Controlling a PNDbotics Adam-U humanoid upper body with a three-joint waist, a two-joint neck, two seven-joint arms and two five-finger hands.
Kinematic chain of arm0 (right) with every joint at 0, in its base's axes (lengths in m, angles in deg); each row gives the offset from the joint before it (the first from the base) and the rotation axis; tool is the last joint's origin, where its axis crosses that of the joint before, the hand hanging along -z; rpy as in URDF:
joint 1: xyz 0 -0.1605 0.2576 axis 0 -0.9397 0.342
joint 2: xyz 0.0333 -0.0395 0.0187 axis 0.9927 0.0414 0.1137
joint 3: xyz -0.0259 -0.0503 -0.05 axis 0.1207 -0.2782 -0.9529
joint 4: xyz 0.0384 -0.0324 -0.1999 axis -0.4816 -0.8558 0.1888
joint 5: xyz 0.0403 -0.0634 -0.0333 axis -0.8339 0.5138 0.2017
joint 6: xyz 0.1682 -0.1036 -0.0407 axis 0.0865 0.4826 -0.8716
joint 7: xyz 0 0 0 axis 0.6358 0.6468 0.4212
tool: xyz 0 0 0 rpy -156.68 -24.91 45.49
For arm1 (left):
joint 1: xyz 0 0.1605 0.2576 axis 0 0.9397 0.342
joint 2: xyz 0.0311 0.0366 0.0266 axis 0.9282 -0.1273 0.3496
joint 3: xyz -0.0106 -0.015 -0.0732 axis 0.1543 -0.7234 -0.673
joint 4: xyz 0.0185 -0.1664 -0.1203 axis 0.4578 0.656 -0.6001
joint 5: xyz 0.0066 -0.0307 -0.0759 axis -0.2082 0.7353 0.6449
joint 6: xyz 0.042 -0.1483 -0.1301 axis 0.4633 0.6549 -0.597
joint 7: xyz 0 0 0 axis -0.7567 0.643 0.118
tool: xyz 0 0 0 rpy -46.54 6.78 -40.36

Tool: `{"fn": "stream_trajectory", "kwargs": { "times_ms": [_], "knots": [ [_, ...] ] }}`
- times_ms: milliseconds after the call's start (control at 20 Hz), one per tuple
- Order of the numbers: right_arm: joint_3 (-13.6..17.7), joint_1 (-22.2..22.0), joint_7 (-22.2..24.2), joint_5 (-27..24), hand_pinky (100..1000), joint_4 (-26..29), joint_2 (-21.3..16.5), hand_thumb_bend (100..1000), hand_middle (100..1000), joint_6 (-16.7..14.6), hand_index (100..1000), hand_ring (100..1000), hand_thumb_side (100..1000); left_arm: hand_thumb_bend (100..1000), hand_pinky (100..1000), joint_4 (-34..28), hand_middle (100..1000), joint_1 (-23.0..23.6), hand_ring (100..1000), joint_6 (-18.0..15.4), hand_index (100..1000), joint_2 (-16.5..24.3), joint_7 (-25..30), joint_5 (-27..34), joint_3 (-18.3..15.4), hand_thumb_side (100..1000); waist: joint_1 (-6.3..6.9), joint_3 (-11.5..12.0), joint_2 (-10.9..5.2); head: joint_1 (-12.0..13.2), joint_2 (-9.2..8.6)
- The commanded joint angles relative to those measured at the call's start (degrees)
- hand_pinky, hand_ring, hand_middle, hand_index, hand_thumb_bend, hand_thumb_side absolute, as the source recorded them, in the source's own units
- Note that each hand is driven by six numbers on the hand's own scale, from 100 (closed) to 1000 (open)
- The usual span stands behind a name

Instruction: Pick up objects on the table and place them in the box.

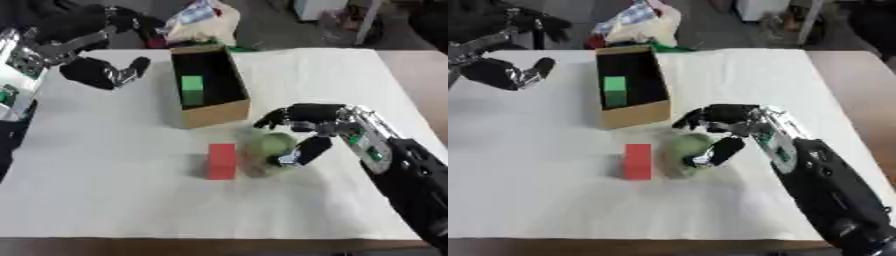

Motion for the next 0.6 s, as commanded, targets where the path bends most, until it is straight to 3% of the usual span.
{"fn": "stream_trajectory", "kwargs": {
  "times_ms": [50,350,600],
  "knots": [
    [0.1,1.1,5.5,1.3,826,0.5,-0.7,234,694,-6.0,862,770,663,100,773,-0.7,717,-0.7,702,-5.4,974,1.4,5.8,0.3,-0.8,710,0.1,0.0,-0.99,-0.1,-0.4],
    [1.5,1.1,0.0,2.1,782,2.3,-1.8,100,414,-6.0,613,650,542,100,772,-0.7,716,-0.3,701,-5.2,975,1.5,6.1,0.6,-1.1,707,0.1,-0.1,-0.95,0.0,-0.46],
    [3.9,2.6,-5.6,1.9,763,4.2,-2.8,100,329,-4.2,537,598,504,100,769,-1.2,714,0.1,698,-5.0,975,1.6,6.5,2.0,-1.2,711,0.18,0.1,-1.09,0.1,-0.46]
  ]
}}
